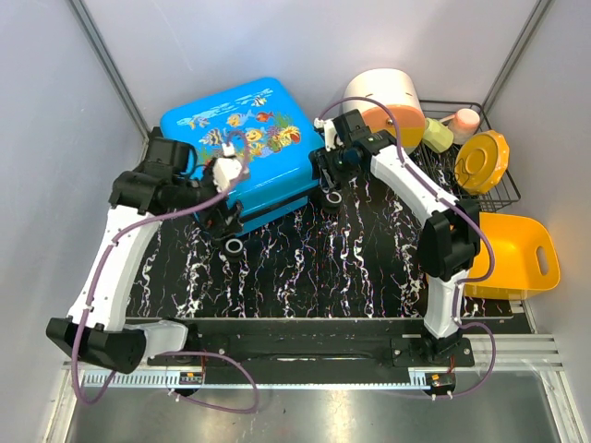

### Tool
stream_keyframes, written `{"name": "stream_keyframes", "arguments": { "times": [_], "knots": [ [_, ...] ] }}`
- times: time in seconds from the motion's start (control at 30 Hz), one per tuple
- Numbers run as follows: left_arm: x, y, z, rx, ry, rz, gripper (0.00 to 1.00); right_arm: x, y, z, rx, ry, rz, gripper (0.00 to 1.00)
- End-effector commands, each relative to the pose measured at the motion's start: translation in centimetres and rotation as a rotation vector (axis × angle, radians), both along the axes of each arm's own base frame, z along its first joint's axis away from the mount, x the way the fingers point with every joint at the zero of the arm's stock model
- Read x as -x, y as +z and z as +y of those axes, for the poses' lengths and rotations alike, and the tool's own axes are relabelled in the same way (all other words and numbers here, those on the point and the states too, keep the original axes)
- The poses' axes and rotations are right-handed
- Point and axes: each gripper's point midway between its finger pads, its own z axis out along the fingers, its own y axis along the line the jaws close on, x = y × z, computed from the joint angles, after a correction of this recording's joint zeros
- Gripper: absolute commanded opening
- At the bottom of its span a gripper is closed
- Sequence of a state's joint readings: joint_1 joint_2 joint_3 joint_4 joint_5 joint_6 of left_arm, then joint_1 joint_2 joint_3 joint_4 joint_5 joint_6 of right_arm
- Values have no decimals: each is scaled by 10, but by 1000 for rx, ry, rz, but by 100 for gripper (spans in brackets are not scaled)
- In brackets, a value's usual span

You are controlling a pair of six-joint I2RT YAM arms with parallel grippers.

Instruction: Open, take out, and arrange the luggage

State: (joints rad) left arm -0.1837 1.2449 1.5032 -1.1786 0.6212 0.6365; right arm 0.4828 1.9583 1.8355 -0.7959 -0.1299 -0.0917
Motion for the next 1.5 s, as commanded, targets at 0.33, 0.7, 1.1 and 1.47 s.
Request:
{"name": "stream_keyframes", "arguments": {
  "times": [0.33,0.7,1.1,1.47],
  "knots": [
    [65,-86,-18,-577,-602,-263,90,-12,132,26,-231,37,-273,0],
    [10,-132,-32,-978,-708,-557,74,-36,43,3,-105,-18,-188,0],
    [-40,-156,-28,-1216,-758,-615,65,-36,51,3,-149,-9,-188,0],
    [-77,-164,2,-1382,-765,-504,58,-37,46,-8,-135,-15,-184,0]
  ]
}}
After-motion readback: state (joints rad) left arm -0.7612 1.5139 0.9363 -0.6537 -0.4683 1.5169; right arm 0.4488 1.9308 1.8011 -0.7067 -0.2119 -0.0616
